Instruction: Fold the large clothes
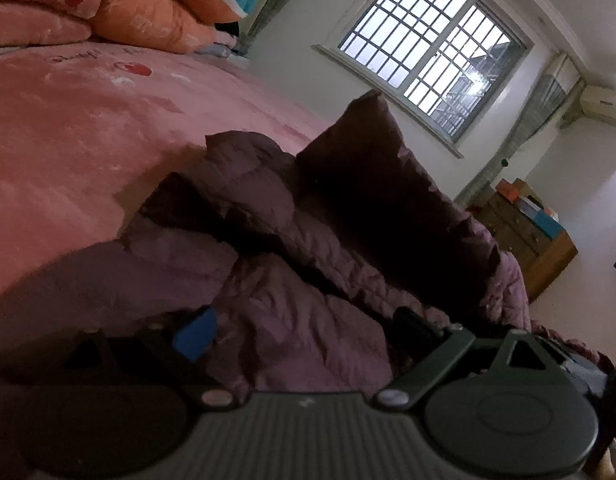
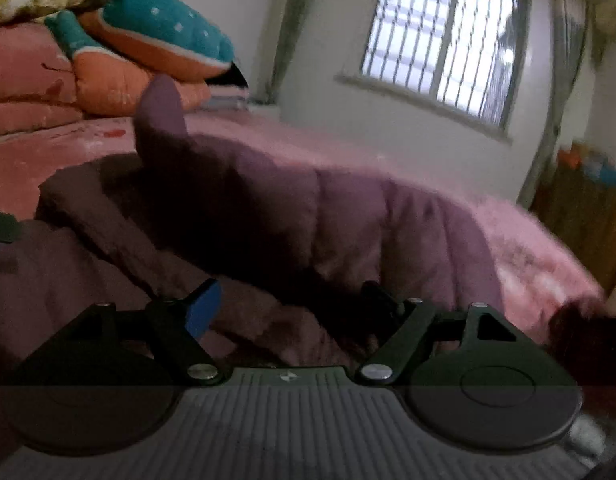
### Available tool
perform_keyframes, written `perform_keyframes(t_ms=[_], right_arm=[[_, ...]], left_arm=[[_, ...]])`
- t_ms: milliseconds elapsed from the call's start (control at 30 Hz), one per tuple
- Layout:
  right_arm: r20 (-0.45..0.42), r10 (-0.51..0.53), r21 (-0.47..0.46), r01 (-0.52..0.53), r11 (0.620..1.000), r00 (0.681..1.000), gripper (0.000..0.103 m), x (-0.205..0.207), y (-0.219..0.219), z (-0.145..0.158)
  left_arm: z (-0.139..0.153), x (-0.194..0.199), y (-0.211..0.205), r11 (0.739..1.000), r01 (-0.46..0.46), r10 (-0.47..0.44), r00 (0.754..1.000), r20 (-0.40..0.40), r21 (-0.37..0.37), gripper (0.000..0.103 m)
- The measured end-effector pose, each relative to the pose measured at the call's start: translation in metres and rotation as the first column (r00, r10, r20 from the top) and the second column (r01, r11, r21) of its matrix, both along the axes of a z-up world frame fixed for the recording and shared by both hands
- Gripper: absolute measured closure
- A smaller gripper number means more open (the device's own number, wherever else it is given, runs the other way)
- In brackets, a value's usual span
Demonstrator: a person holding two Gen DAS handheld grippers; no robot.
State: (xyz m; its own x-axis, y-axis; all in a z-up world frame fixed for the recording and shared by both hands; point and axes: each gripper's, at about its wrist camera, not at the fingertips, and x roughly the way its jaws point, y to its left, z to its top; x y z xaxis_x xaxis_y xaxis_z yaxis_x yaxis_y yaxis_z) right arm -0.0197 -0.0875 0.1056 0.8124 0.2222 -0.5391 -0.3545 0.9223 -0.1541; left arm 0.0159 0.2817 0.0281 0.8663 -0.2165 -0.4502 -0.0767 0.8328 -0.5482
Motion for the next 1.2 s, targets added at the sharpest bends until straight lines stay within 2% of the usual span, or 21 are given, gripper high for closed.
perform_keyframes(t_ms=[100,133,300,433,500,633,767,833,900,1000,1100,1200], right_arm=[[-0.063,0.023,0.075,-0.018,0.997,0.998,0.012,0.022,-0.012,-0.003],[-0.059,0.021,0.077,-0.016,0.997,0.998,0.013,0.028,-0.012,0.000],[0.049,-0.058,0.062,0.055,0.997,0.997,0.015,0.060,-0.015,0.017],[0.132,-0.163,0.018,0.162,0.987,0.978,0.012,0.099,-0.021,0.031],[0.118,-0.235,0.003,0.237,0.972,0.965,0.006,0.123,-0.029,0.030],[0.034,-0.366,-0.025,0.367,0.930,0.930,0.003,0.159,-0.049,0.019],[-0.010,-0.444,0.024,0.444,0.896,0.896,0.001,0.163,-0.061,0.017],[0.029,-0.473,0.035,0.472,0.881,0.880,0.001,0.152,-0.058,0.023],[0.091,-0.450,0.056,0.446,0.893,0.889,0.001,0.135,-0.052,0.030],[0.149,-0.341,0.014,0.343,0.939,0.928,0.001,0.121,-0.028,0.040],[0.139,-0.185,-0.068,0.195,0.978,0.973,0.001,0.121,0.011,0.036],[0.131,-0.052,-0.148,0.071,0.986,0.990,0.002,0.124,0.052,0.026]], left_arm=[[-0.002,0.002,-0.004,1.000,0.010,-0.010,1.000,-0.009,0.009,0.007],[-0.003,0.002,-0.005,1.000,0.012,-0.012,1.000,-0.012,0.012,0.007],[-0.005,0.004,-0.008,1.000,0.016,-0.015,1.000,-0.020,0.017,0.007],[-0.008,0.005,-0.010,0.999,0.021,-0.021,0.999,-0.027,0.028,0.006],[-0.009,0.005,-0.011,0.999,0.026,-0.025,0.999,-0.030,0.033,0.006],[-0.011,0.006,-0.015,0.998,0.034,-0.032,0.999,-0.037,0.047,0.004],[-0.011,0.007,-0.016,0.998,0.038,-0.036,0.998,-0.042,0.053,0.004],[-0.012,0.007,-0.017,0.998,0.038,-0.035,0.998,-0.045,0.052,0.004],[-0.012,0.007,-0.018,0.998,0.038,-0.035,0.998,-0.046,0.052,0.004],[-0.011,0.006,-0.021,0.998,0.036,-0.034,0.998,-0.047,0.059,0.004],[-0.012,0.006,-0.025,0.997,0.038,-0.034,0.998,-0.048,0.068,0.004],[-0.013,0.007,-0.026,0.996,0.039,-0.035,0.998,-0.050,0.074,0.004]])
